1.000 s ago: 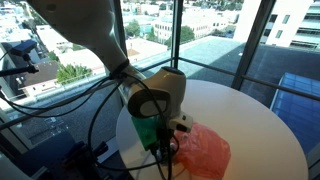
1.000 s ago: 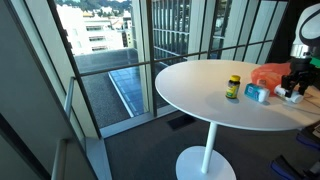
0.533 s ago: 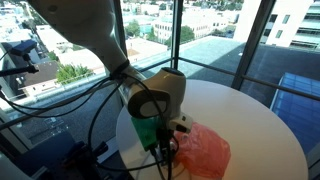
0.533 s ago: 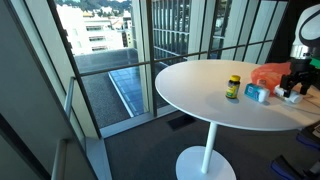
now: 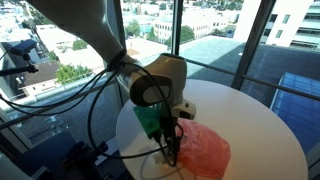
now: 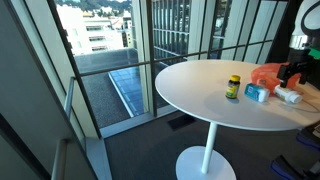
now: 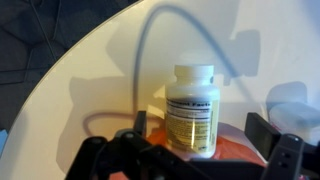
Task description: Pick up the white medicine bottle from the orange plastic bag and put it on the table, move the orange plastic bag a little to the right and place the white medicine bottle next to the mentos container
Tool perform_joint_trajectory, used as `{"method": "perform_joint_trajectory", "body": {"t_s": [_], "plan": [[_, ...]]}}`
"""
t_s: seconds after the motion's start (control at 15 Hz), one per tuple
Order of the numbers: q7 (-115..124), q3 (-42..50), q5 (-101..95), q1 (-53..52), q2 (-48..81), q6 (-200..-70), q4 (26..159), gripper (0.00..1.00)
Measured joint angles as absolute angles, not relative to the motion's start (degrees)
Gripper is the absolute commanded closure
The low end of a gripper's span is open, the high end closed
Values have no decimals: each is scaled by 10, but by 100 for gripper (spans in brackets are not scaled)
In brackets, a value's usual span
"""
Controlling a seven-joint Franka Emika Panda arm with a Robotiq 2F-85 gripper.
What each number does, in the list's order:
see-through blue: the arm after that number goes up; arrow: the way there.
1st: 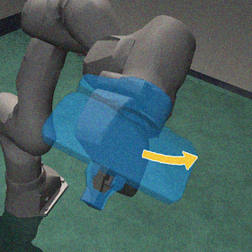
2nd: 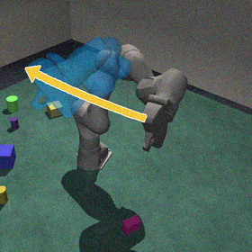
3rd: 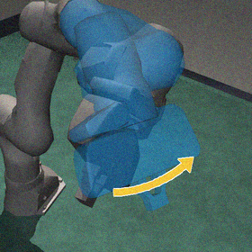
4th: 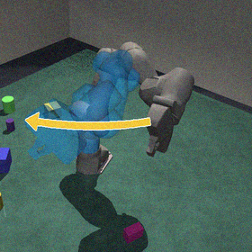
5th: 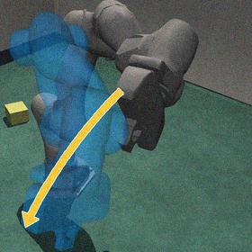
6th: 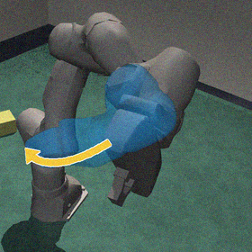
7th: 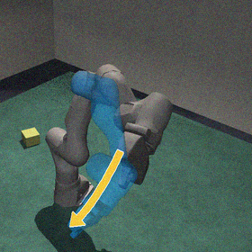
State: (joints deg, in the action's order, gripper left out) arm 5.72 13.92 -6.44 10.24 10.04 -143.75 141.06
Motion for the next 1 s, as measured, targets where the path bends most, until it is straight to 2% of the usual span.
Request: {"method": "perform_joint_trajectory", "body": {"t_s": [0.47,1.0], "plan": [[86,139,-70,102,49,-1324,1355,0],[113,157,-93,127,49,-1308,1325,0]]}}
